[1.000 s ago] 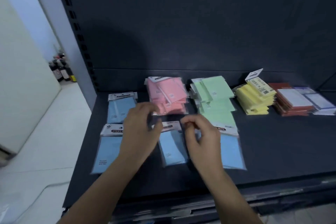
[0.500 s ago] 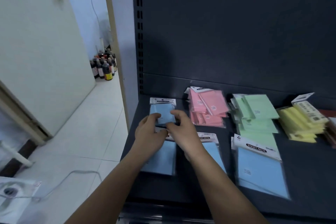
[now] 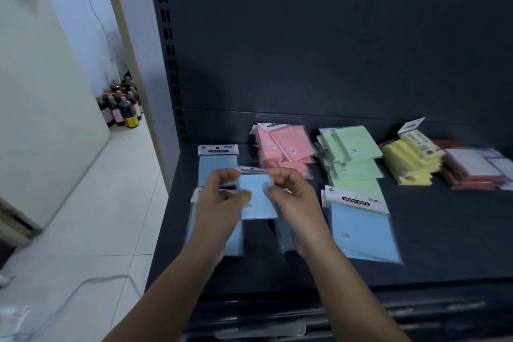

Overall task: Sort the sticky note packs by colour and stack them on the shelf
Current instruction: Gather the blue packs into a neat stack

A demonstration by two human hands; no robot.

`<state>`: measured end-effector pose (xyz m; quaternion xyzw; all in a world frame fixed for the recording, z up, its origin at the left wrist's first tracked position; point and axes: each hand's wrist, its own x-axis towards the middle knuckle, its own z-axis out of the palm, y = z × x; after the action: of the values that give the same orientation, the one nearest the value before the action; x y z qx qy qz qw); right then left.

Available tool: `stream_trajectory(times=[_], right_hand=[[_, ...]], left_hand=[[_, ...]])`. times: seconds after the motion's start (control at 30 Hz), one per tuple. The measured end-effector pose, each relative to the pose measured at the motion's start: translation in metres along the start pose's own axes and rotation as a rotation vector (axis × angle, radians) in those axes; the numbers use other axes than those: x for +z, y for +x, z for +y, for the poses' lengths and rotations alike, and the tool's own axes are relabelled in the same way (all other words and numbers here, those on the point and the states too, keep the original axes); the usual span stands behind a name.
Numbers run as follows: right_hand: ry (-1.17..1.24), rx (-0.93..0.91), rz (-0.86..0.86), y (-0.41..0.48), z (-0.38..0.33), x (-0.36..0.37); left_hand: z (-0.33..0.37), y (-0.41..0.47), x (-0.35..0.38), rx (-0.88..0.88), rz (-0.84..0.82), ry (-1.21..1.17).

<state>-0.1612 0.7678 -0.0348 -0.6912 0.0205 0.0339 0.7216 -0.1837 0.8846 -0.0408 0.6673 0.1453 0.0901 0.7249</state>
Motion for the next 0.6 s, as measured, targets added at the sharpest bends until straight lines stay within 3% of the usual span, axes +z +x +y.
stream_trajectory(times=[0.2, 0.37, 0.6], right_hand=[[-0.335, -0.182, 0.109, -0.015, 0.002, -0.044], [-0.886, -0.285, 0.133, -0.022, 0.017, -0.056], [-1.025, -0.185, 0.189, -0.026, 0.016, -0.055]], left_hand=[[-0.016, -0.020, 0.033, 0.135, -0.217, 0.286], [-0.029, -0.025, 0.045, 0.264, -0.283, 0.580], [-0.031, -0.022, 0.044, 0.329, -0.277, 0.560]])
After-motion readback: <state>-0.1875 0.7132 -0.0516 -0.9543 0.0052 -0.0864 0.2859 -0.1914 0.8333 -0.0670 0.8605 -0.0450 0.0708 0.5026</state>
